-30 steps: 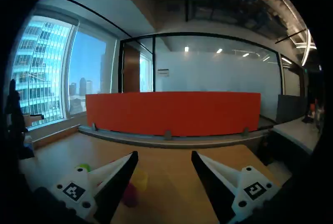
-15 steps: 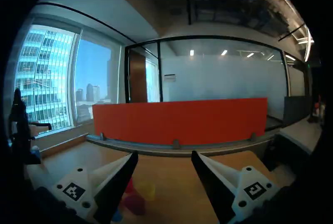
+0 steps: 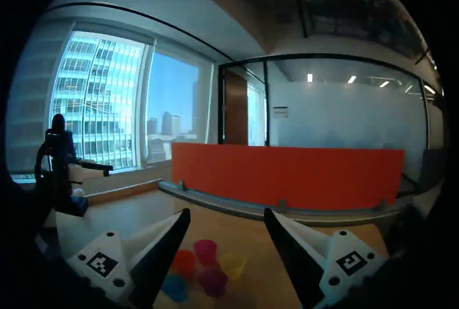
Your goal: Pour water
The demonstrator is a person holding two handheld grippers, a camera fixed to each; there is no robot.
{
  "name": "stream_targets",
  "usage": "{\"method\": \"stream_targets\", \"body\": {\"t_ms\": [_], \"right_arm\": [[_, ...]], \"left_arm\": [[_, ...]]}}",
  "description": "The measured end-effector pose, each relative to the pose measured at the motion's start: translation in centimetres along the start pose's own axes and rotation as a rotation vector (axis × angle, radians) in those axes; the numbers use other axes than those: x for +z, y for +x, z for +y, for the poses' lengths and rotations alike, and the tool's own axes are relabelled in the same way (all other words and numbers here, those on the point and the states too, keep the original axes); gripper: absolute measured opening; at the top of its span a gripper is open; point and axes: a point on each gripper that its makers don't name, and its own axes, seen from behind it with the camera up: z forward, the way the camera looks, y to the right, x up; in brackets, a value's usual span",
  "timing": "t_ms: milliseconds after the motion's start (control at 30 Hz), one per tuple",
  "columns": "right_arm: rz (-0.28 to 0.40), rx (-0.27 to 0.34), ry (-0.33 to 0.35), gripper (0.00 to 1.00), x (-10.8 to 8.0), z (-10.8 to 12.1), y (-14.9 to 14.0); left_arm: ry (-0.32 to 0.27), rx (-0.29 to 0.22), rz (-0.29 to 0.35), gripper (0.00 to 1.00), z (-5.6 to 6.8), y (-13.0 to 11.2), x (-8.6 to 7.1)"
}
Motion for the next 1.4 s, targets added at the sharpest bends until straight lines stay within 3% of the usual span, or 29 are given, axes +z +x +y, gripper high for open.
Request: {"method": "stream_targets", "body": {"t_ms": [167,433,900,1400], "right_arm": [[0.003,-0.010,0.067,0.99,-0.2,-1.6,0.4],[-0.020,-0.017,0.108,0.99,0.0,-2.5,0.0],[-0.148,-0.003,0.217,0.99,-0.2,-4.2,-3.8],[-0.249,-0.068,0.279,0.99,-0.4,-6.1,-8.5]], "left_arm": [[-0.031,0.013,0.010,0.97,0.4,0.6,0.3],[-0.078,-0.001,-0.018,0.97,1.0,-0.1,0.9],[-0.148,0.056,-0.114,0.97,2.2,-3.4,1.5],[-0.174,0.070,-0.222,0.97,2.0,-8.8,2.0]]}}
